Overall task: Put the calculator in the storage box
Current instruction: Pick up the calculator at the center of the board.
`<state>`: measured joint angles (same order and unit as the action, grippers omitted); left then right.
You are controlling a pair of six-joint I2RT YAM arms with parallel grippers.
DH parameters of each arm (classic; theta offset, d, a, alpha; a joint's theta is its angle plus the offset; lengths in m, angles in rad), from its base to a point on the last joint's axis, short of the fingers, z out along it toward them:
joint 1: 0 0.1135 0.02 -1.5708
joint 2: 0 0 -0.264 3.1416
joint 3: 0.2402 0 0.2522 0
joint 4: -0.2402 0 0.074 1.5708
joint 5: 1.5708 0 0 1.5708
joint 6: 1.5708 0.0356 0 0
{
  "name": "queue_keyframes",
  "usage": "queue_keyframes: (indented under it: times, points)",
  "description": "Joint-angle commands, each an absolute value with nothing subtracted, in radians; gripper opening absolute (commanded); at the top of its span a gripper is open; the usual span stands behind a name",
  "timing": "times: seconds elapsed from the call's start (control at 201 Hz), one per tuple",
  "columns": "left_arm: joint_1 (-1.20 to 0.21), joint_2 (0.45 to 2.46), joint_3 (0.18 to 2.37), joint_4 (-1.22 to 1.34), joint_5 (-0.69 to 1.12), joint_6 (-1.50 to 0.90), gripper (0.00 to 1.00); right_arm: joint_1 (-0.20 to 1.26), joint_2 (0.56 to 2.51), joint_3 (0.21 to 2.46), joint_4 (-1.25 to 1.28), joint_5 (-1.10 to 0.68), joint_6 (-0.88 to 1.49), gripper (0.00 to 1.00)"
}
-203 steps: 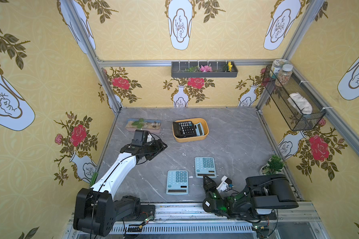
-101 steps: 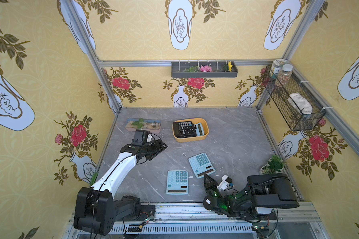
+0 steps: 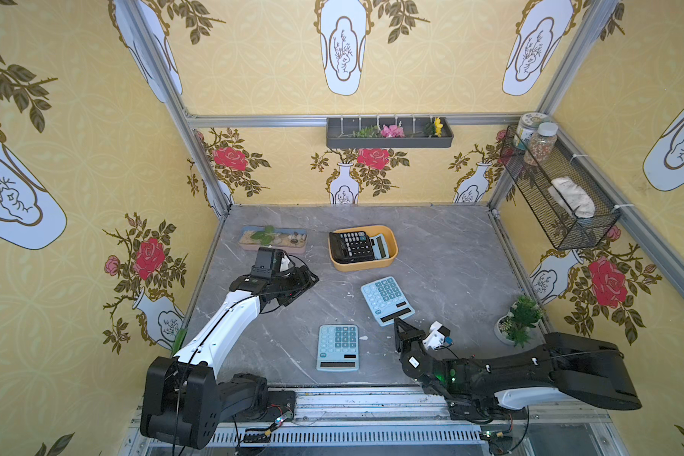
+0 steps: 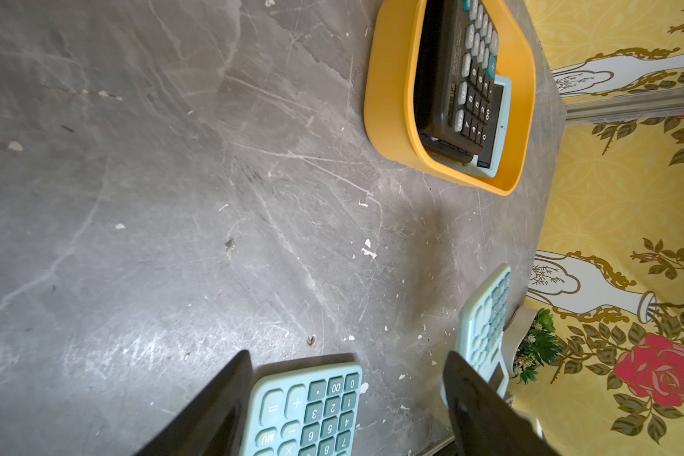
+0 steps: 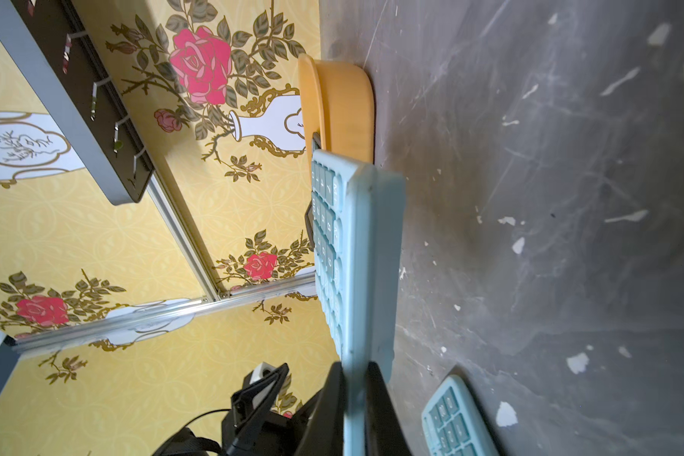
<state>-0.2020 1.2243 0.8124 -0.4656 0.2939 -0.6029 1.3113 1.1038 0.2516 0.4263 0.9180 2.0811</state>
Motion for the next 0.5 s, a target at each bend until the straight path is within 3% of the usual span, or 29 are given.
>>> queue_keyframes:
  times: [0.0,0.269,0.493]
  points:
    - [-0.201,1.226,0.817,-0.457,0.309,-0.589,0.78,1.246,0.959,0.331,0.062,0.766,2.111,0.08]
    - [-0.201,1.229,0.838,-0.471,0.311,-0.581,0.78,0.932,0.791,0.623,-0.427,0.41,1.55,0.02]
    - [-0.198,1.226,0.858,-0.496,0.319,-0.558,0.78,0.469,1.033,0.99,-0.606,-0.168,0.927,0.0]
